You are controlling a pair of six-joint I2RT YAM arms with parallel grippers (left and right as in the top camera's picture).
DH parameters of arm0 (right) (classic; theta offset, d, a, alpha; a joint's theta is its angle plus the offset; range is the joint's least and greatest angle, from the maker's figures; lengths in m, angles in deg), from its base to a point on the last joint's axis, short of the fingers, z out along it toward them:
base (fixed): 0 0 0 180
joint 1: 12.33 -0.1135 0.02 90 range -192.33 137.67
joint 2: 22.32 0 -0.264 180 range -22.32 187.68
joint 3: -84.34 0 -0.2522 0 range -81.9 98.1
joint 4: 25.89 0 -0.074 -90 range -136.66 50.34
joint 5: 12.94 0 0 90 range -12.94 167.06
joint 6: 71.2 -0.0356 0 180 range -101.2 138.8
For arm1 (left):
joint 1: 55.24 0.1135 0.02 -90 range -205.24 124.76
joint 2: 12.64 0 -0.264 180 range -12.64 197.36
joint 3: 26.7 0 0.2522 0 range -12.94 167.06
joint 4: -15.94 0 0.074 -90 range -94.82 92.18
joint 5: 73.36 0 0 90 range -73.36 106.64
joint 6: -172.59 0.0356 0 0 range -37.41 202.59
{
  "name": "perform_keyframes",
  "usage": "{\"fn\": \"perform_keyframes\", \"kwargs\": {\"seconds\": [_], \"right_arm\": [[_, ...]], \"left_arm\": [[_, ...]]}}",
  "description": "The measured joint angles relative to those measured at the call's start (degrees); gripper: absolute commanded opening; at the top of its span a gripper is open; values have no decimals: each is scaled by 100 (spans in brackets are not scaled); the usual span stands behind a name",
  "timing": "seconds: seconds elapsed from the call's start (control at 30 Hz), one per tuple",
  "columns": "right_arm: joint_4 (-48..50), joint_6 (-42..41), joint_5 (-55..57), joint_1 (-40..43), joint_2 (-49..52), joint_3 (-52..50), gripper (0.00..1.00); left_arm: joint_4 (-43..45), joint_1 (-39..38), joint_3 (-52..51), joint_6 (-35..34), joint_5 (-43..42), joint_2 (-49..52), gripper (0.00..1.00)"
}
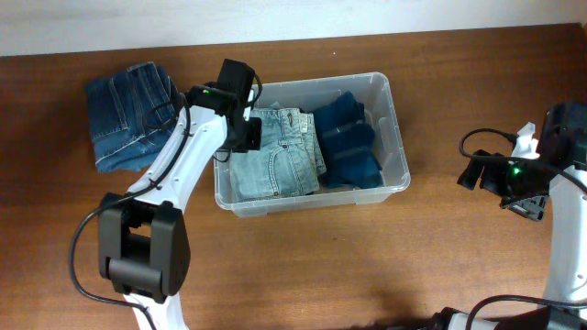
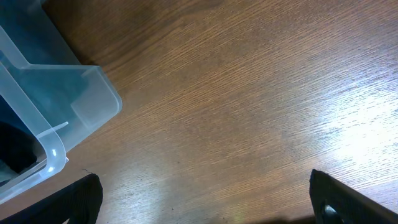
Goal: Pack container
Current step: 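Press the light denim garment down along the bin's left wall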
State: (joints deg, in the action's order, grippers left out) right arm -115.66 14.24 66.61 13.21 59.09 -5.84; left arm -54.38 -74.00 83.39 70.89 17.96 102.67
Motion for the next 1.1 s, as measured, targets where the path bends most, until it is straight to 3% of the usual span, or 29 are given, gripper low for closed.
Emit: {"fn": "perform_keyframes", "kwargs": {"seconds": [0.27,0.5,0.53,0.6,0.63,0.67,0.7,1.1], "right_arm": [[0,2,0,0,0,0,99],[0,-2,0,0,0,0,98],[0,0,0,0,0,0,98],[0,-4,0,0,0,0,98],[0,0,0,0,0,0,98],[0,-2,0,0,0,0,98],[0,0,0,0,0,0,98],[0,-2,0,0,0,0,98]], "left_arm": [[-197,-79,144,20,61,-94,1],[-413,-280,345,105,35,-883,1],[-470,-306,382,125,22,-957,10],[-664,-337,431,138,17,-1084,62],[-743,-334,431,175,22,-1086,77],[-800,-334,428,170,28,-1084,83],[-835,-334,428,173,68,-1075,87],[-1283,-190,426,-9,881,-1073,87]]}}
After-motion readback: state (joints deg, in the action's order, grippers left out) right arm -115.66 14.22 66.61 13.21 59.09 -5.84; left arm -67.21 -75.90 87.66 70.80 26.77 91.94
